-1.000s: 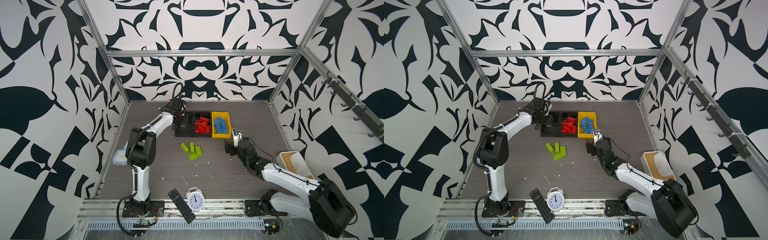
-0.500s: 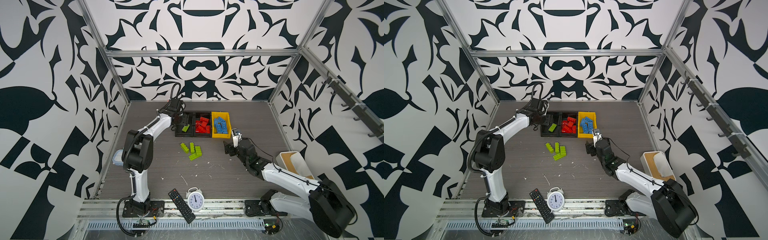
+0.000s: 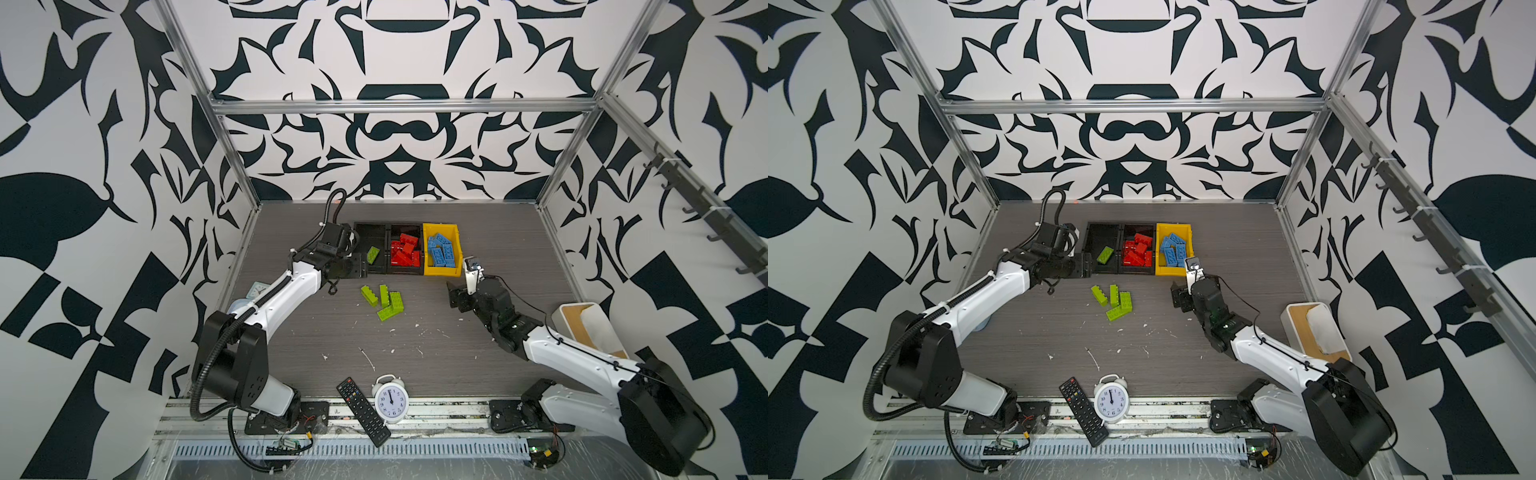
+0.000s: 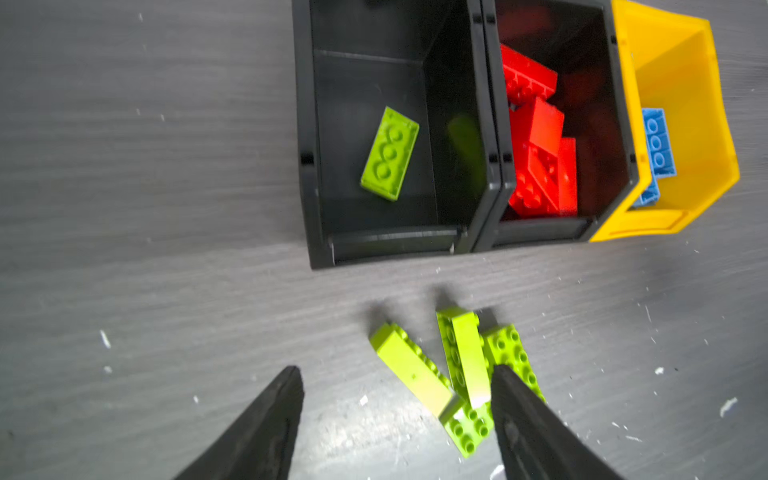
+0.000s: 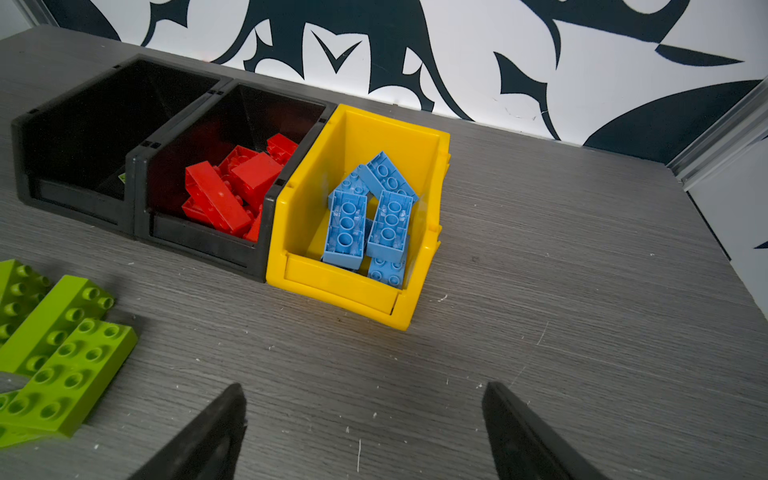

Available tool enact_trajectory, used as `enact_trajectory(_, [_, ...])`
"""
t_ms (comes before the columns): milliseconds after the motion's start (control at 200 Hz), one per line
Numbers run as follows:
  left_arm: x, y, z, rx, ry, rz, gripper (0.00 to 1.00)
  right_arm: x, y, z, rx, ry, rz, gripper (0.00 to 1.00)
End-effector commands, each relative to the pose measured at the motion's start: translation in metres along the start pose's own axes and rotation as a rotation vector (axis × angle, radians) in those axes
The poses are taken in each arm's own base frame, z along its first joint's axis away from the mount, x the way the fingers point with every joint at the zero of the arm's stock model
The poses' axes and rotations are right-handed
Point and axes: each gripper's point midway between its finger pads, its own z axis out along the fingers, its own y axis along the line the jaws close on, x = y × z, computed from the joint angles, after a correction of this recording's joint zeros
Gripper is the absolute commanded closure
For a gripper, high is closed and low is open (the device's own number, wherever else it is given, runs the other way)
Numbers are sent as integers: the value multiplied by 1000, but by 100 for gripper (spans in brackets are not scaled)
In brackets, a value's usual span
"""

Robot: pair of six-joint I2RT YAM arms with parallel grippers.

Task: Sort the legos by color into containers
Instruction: 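Move the left gripper back down over the remaining green bricks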

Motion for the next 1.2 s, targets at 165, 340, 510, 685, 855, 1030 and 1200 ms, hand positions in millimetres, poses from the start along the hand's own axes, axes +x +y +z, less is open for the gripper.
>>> enact_trajectory(165, [51,-12,-4,13,74,-78,25,-15,4,2,-16,-30,21,8])
enact_trajectory(340, [62,-13,16,46,82,-102,25,-14,5,2,-17,-28,20,8])
enact_trajectory(510, [66,-14,29,55,97,-114,25,-14,5,3,-16,-24,19,8])
enact_trajectory(685, [67,-11,38,46,95,-115,25,-12,5,4,-17,-23,23,8])
enact_trajectory(855, [70,-10,49,30,124,-109,28,-13,4,3,-14,-28,25,8])
enact_trajectory(1030, [74,-9,60,26,143,-106,30,-11,4,4,-13,-23,24,8])
enact_trajectory(1200, [69,-11,67,37,130,-102,30,-11,5,5,-13,-19,22,8])
